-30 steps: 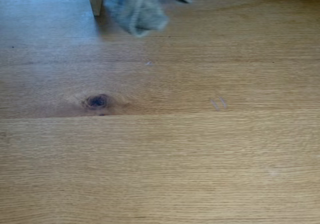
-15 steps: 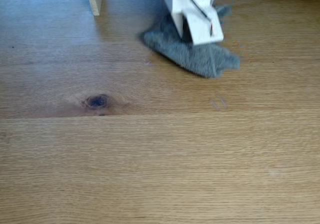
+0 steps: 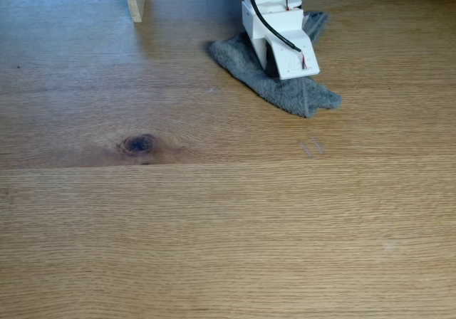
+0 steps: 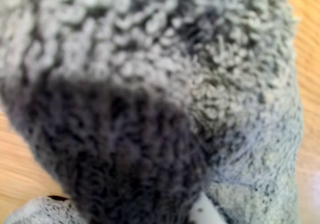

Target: Clean the area in front of the robot

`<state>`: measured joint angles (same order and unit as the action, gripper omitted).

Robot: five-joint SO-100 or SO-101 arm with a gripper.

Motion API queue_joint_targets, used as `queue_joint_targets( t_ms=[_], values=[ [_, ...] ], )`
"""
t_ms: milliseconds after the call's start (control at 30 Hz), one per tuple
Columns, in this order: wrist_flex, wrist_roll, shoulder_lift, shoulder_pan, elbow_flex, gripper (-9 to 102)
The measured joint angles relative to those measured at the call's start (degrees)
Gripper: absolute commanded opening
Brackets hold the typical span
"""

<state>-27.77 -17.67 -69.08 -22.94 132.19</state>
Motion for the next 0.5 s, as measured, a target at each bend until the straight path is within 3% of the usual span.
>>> queue_joint_targets(
  t_ms=[233,400,500],
  values=[
    [11.6,-0.3,3.6,2.5,0.0,0],
    [20.1,5.9,7.5,9.7,-0.2,0],
    [20.8,9.8,8.6,15.3,-0.8,0]
  ],
)
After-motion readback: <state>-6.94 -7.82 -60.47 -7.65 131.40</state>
